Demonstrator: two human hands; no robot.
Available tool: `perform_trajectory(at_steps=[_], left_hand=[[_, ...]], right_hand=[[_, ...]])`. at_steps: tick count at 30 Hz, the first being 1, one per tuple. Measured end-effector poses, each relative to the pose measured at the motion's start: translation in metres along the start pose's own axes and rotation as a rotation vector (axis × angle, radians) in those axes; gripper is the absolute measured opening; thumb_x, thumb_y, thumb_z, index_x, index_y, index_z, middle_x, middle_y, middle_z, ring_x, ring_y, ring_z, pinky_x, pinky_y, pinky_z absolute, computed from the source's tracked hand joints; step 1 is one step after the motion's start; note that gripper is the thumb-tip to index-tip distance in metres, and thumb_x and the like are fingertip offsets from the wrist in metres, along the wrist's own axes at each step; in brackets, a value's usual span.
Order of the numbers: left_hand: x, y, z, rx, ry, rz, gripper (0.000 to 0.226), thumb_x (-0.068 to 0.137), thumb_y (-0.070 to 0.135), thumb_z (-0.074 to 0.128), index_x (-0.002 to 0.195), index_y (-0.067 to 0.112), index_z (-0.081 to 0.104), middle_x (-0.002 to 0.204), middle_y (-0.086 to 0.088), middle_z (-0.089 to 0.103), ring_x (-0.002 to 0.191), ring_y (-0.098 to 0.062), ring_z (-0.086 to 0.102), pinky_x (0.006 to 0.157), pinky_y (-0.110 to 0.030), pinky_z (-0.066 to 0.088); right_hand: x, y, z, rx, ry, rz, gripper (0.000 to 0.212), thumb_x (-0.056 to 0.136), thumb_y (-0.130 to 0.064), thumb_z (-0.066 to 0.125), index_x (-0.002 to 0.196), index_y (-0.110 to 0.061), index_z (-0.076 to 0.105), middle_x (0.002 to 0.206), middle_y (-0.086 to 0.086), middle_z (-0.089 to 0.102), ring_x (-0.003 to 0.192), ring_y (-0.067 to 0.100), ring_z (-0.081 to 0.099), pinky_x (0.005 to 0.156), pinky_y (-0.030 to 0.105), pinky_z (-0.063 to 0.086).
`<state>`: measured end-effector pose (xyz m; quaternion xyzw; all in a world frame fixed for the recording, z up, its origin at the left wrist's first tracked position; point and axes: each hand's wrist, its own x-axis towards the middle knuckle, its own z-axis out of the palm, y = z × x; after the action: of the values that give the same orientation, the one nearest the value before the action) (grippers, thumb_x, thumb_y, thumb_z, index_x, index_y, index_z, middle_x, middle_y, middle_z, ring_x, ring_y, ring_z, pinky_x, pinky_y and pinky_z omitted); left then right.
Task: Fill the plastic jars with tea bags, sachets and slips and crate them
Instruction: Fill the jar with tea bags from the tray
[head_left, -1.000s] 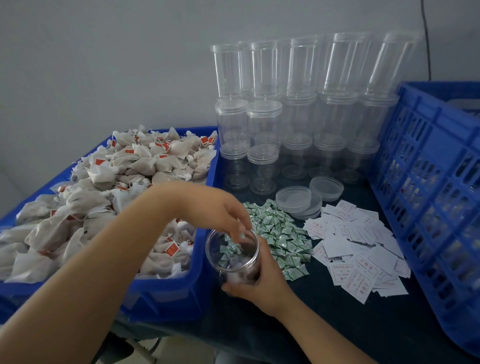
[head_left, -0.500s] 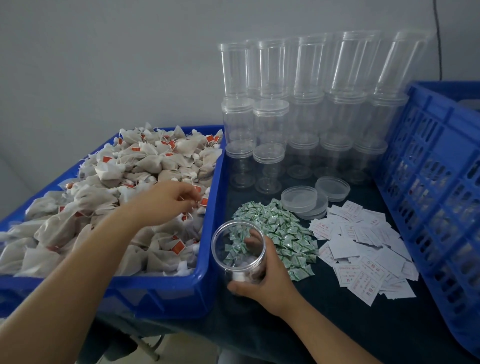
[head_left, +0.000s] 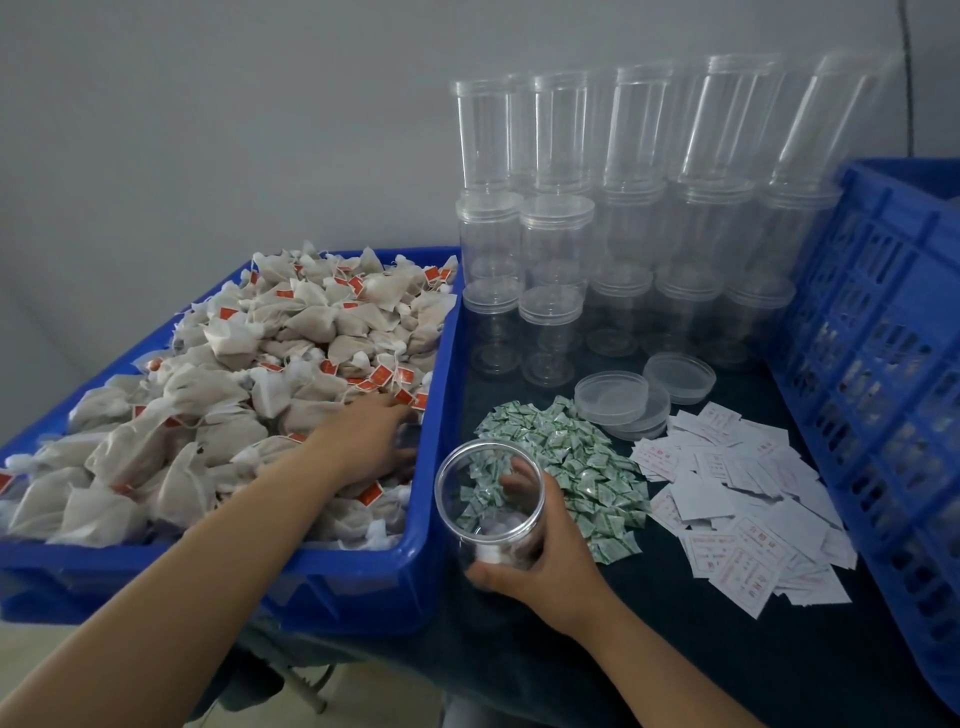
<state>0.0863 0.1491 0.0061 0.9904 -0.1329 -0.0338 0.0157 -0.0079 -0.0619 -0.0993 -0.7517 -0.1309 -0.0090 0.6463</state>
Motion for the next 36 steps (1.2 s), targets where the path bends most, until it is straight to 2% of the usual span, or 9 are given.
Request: perform_trajectory(at_steps=[9, 14, 19, 23, 26, 28, 31, 34, 36], left_hand=[[0.008, 0.005, 0.012, 0.158, 0.074, -0.030, 0.042, 0.092, 0.035, 0.053, 0.131, 0.019, 0.047, 0.127, -0.005, 0.047, 0.115, -0.024, 0.047, 0.091, -0.037, 0.046], [0.017, 0.008, 0.015, 0.169, 0.132, -0.017, 0.038, 0.092, 0.030, 0.054, 0.128, 0.021, 0.050, 0.120, -0.006, 0.051, 0.110, -0.026, 0.052, 0.084, -0.038, 0.046], [0.025, 0.006, 0.018, -0.021, 0.188, -0.074, 0.032, 0.093, 0.032, 0.052, 0.123, 0.021, 0.059, 0.112, -0.006, 0.056, 0.101, -0.023, 0.055, 0.077, -0.033, 0.044], [0.027, 0.003, 0.016, -0.172, 0.282, -0.116, 0.026, 0.094, 0.035, 0.050, 0.097, 0.013, 0.063, 0.100, -0.004, 0.050, 0.090, -0.017, 0.044, 0.075, -0.031, 0.037], [0.026, 0.003, 0.010, -0.226, 0.405, -0.055, 0.018, 0.092, 0.029, 0.052, 0.080, 0.016, 0.052, 0.097, 0.000, 0.043, 0.090, -0.015, 0.040, 0.077, -0.030, 0.037], [0.024, 0.004, 0.006, -0.266, 0.449, -0.034, 0.017, 0.092, 0.026, 0.054, 0.079, 0.016, 0.050, 0.093, 0.002, 0.046, 0.086, -0.016, 0.046, 0.074, -0.028, 0.038], [0.020, 0.006, 0.002, -0.319, 0.495, -0.036, 0.018, 0.091, 0.026, 0.056, 0.080, 0.014, 0.050, 0.078, 0.001, 0.052, 0.072, -0.019, 0.050, 0.060, -0.026, 0.037], [0.014, 0.007, -0.003, -0.432, 0.563, -0.067, 0.018, 0.093, 0.027, 0.056, 0.080, 0.019, 0.047, 0.070, 0.003, 0.054, 0.062, -0.011, 0.050, 0.052, -0.021, 0.034], [0.011, 0.008, -0.008, -0.527, 0.599, -0.075, 0.020, 0.094, 0.028, 0.056, 0.079, 0.023, 0.043, 0.069, 0.003, 0.056, 0.059, -0.009, 0.053, 0.052, -0.019, 0.037]], right_hand=[[0.000, 0.002, 0.000, 0.010, 0.001, 0.002, 0.094, 0.052, -0.045, 0.092, 0.122, -0.076, 0.037, 0.126, -0.038, 0.050, 0.125, -0.009, 0.050, 0.090, 0.009, 0.047], [0.000, 0.002, 0.000, 0.009, 0.000, 0.003, 0.095, 0.052, -0.046, 0.092, 0.122, -0.075, 0.037, 0.127, -0.038, 0.050, 0.125, -0.009, 0.050, 0.090, 0.010, 0.047], [0.000, 0.003, 0.000, -0.003, 0.006, 0.003, 0.095, 0.051, -0.048, 0.092, 0.122, -0.077, 0.035, 0.126, -0.039, 0.050, 0.126, -0.010, 0.049, 0.091, 0.007, 0.045], [0.001, 0.004, 0.001, -0.004, 0.006, -0.006, 0.096, 0.051, -0.047, 0.092, 0.123, -0.075, 0.036, 0.128, -0.038, 0.050, 0.127, -0.009, 0.049, 0.092, 0.008, 0.045], [0.001, 0.005, 0.001, -0.003, 0.009, -0.004, 0.096, 0.051, -0.048, 0.093, 0.124, -0.075, 0.036, 0.128, -0.038, 0.050, 0.128, -0.008, 0.049, 0.093, 0.010, 0.046], [0.001, 0.005, 0.001, -0.004, 0.011, -0.005, 0.096, 0.052, -0.049, 0.093, 0.125, -0.074, 0.036, 0.128, -0.038, 0.050, 0.127, -0.008, 0.049, 0.093, 0.010, 0.046], [0.001, 0.005, 0.001, -0.002, 0.009, -0.006, 0.096, 0.053, -0.049, 0.093, 0.126, -0.073, 0.036, 0.129, -0.037, 0.050, 0.128, -0.008, 0.049, 0.092, 0.009, 0.046], [0.001, 0.006, 0.001, -0.002, 0.010, -0.006, 0.097, 0.052, -0.048, 0.094, 0.127, -0.073, 0.036, 0.130, -0.037, 0.050, 0.128, -0.007, 0.049, 0.092, 0.010, 0.046], [0.002, 0.006, 0.001, 0.001, 0.010, -0.004, 0.096, 0.052, -0.048, 0.094, 0.126, -0.073, 0.037, 0.129, -0.037, 0.050, 0.127, -0.008, 0.049, 0.092, 0.009, 0.046]])
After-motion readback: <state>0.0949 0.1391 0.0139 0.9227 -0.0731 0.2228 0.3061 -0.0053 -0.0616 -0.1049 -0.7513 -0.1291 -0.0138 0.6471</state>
